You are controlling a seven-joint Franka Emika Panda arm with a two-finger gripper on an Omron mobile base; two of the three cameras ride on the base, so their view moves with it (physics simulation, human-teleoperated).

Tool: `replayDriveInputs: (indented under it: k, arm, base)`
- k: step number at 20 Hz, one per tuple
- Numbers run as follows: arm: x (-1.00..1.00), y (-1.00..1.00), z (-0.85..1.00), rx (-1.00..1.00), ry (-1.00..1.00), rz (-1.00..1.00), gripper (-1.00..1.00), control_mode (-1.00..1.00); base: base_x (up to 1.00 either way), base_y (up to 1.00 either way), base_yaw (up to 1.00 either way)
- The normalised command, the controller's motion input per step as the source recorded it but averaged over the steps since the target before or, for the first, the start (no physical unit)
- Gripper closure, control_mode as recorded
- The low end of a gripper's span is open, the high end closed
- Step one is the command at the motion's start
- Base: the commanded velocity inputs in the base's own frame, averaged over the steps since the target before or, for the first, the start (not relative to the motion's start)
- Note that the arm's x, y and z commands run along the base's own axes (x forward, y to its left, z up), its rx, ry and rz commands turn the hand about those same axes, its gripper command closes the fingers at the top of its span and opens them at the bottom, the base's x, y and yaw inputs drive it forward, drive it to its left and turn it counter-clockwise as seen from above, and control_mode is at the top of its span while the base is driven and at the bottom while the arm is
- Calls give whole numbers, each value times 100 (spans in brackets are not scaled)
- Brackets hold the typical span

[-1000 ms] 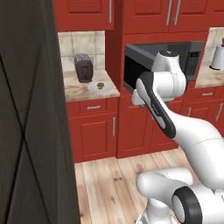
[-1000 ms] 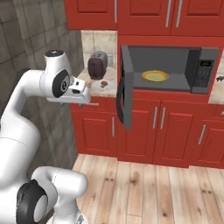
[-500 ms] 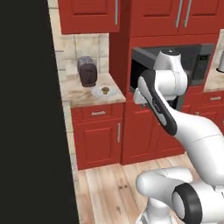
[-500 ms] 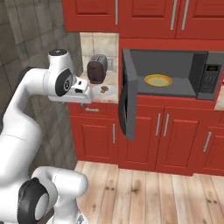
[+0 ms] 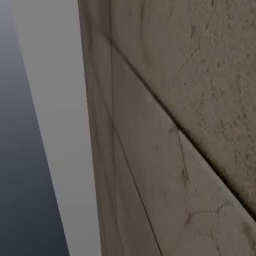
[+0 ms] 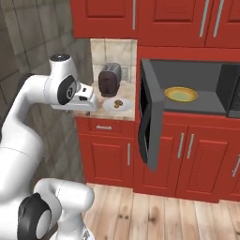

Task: Pick the mushroom from the counter and place it in the microwave.

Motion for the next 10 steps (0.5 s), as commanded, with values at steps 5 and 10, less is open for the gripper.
replayDriveInputs:
  k: [5,10]
  arm:
    - [0,0,0,0,0,0,-100,100]
    - [0,0,0,0,0,0,-100,100]
  base:
    - [59,0,8]
    - [65,0,9]
